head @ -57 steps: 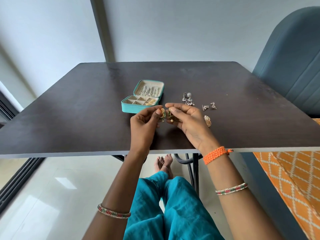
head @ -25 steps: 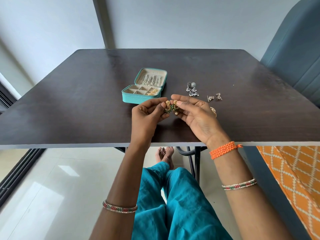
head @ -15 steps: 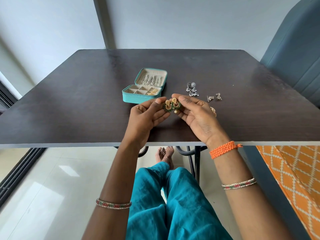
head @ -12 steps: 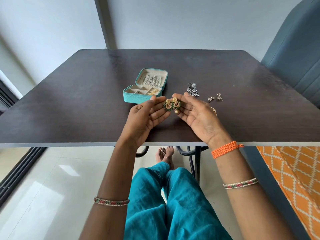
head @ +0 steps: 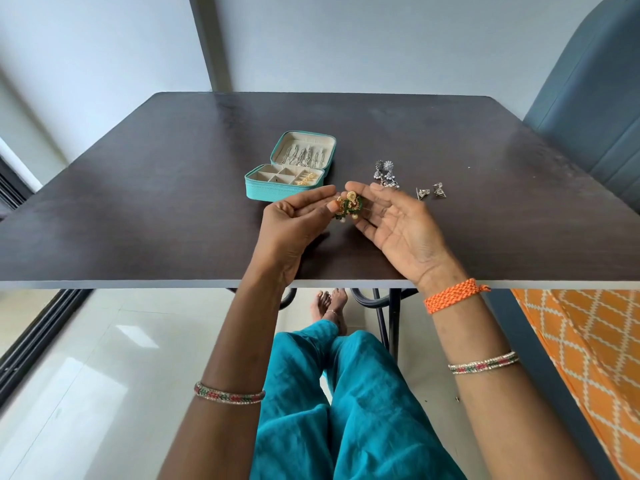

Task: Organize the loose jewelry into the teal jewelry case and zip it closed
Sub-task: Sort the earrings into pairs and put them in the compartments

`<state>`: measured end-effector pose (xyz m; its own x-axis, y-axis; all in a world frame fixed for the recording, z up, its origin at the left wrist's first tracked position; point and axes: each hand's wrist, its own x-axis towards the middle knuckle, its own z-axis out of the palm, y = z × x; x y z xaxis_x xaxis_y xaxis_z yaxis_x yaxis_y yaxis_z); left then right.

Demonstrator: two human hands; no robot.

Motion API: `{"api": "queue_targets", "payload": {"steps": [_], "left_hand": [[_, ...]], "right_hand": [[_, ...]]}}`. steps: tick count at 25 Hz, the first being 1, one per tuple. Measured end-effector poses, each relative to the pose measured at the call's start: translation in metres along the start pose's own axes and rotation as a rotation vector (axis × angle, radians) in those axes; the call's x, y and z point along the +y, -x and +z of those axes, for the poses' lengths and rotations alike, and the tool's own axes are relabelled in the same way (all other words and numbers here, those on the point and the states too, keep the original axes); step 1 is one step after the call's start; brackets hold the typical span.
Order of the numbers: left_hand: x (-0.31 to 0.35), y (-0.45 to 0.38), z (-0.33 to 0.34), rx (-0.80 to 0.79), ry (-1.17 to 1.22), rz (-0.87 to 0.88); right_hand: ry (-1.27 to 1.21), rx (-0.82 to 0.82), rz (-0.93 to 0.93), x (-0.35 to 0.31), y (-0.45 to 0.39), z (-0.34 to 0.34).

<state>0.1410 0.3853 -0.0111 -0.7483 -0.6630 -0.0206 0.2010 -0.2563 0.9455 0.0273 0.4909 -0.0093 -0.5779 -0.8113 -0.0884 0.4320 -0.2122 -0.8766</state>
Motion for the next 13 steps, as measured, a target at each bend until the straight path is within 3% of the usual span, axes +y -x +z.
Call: {"api": "queue_targets", "payload": {"steps": [10,13], "left_hand": [[0.009,0.020,-0.002,-0.047,0.374,-0.259],[-0.001,0.016,0.013,0.094,0.350,-0.213]], "right_hand": [[-0.152,-0.048,0.194,-0.015,0.027,0.006],[-0.161,0.139,0.127,-0.003,0.024,0.027]]}}
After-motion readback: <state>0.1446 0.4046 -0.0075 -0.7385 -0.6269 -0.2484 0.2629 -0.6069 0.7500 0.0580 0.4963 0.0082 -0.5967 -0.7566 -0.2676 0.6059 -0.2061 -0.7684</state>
